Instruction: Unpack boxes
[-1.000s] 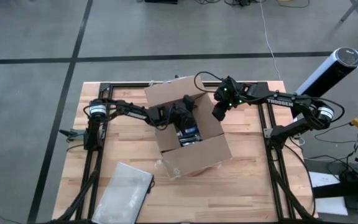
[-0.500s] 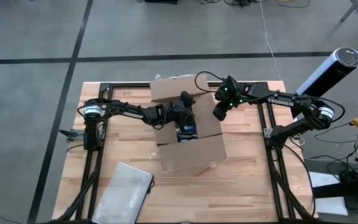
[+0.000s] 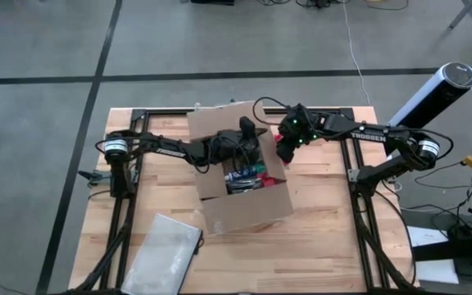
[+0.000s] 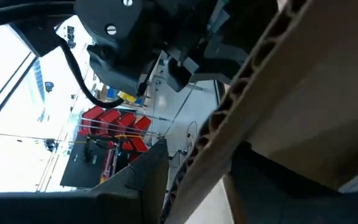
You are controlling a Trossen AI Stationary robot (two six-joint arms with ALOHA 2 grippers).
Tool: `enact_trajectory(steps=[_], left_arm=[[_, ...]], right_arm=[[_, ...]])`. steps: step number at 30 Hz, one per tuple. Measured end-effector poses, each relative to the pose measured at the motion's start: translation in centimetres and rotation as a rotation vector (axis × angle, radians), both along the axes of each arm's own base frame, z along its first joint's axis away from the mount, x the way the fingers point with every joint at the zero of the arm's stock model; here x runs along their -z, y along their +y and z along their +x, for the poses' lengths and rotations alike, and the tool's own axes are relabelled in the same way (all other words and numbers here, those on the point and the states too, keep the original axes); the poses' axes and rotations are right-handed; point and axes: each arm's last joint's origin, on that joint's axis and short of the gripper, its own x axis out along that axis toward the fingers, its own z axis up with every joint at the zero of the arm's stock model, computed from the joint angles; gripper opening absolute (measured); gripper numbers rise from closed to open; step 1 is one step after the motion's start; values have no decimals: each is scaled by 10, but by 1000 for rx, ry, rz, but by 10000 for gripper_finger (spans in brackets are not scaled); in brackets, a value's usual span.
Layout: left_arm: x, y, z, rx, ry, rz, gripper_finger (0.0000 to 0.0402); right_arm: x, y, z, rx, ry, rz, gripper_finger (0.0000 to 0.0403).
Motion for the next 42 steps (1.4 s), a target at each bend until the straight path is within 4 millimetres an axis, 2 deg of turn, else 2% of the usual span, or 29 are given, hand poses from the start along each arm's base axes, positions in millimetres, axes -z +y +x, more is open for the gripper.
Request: enact_trajectory(steps=[16,29,34,42], left_arm=[[-3,-5,1,12,-16,10,150],[-30,-13,-6,24,-73,-28,143],[-28,-13,-6,18,-43,-67,140],[-20,-13,-8,11,11,-113,124]], right_arm=[[-2,14,9,-76,-47,28,58],[-14,22,21,-143,-181,50,51],[-16,23,21,-157,-183,45,59],[-34,24,16,-194,-140,12,73]])
